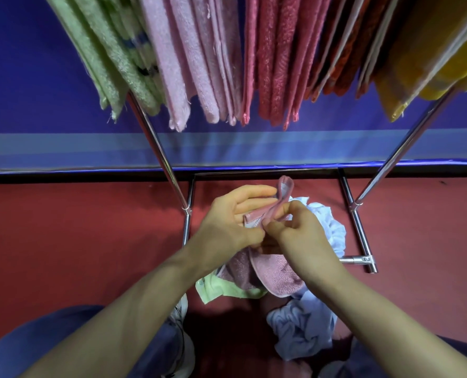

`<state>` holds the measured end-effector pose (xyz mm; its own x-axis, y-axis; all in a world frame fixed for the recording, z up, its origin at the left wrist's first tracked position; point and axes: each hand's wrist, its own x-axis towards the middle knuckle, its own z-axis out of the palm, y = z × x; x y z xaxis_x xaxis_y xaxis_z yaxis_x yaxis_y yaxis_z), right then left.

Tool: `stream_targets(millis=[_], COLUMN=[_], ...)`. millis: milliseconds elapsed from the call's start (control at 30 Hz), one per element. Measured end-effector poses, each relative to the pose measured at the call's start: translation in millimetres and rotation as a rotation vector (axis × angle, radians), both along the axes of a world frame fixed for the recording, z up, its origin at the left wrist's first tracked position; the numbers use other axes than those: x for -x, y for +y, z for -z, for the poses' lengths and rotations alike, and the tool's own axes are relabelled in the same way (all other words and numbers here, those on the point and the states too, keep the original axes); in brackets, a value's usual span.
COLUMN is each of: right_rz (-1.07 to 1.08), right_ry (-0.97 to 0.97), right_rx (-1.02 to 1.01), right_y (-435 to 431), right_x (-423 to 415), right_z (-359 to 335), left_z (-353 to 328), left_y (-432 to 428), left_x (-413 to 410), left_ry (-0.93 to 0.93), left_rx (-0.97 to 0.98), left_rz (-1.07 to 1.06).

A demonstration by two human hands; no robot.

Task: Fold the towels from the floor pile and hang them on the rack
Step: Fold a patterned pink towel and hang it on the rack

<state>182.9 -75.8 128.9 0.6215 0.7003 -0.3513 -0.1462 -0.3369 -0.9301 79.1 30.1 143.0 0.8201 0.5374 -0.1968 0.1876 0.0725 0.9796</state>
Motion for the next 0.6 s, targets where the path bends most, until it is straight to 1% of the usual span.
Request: stream_targets(millis=[67,133,200,300,367,433,533,600], right_rz=[0.01,0.019,-0.001,-0.018,-0.038,-0.083,-0.198,-0.245], right_ry=[-0.04,-0.027,0.023,0.163,0.189,0.096,-0.174,-0.295], right_rx=[0.027,0.061,0.07,0.027,0.006,0.014,0.041,0.02], right_y=[-0.7,0.0,2.2,3.9,3.6,2.2,-1.5,-3.4], right_x=[0.2,0.4,1.1,1.8,1.4,1.9,0.6,-0.7], right_z=[1.8,2.3,2.0,0.9,0.0,-2.6,-7.2,-10.0], left_z=[-3.9,-4.8,-2.7,0.6,0.8,-0.6,0.4,1.2], left_y=[-3.3,-7.4,-11.0,-13.1,-12.1,-12.4,-13.1,-11.8], left_x=[-0.1,-0.9,-1.6,-0.7,0.2,0.2,-0.5,-0.4], left_ry=[0.028,0.056,0.075,0.078,0.088,0.091,0.078,0.076], left_rx=[-0.029,-0.062,-0.104,-0.16,-0.172,-0.171,-0.16,-0.161], left_rz=[0.055,0.087,0.094,0.083,0.077,0.063,0.027,-0.003])
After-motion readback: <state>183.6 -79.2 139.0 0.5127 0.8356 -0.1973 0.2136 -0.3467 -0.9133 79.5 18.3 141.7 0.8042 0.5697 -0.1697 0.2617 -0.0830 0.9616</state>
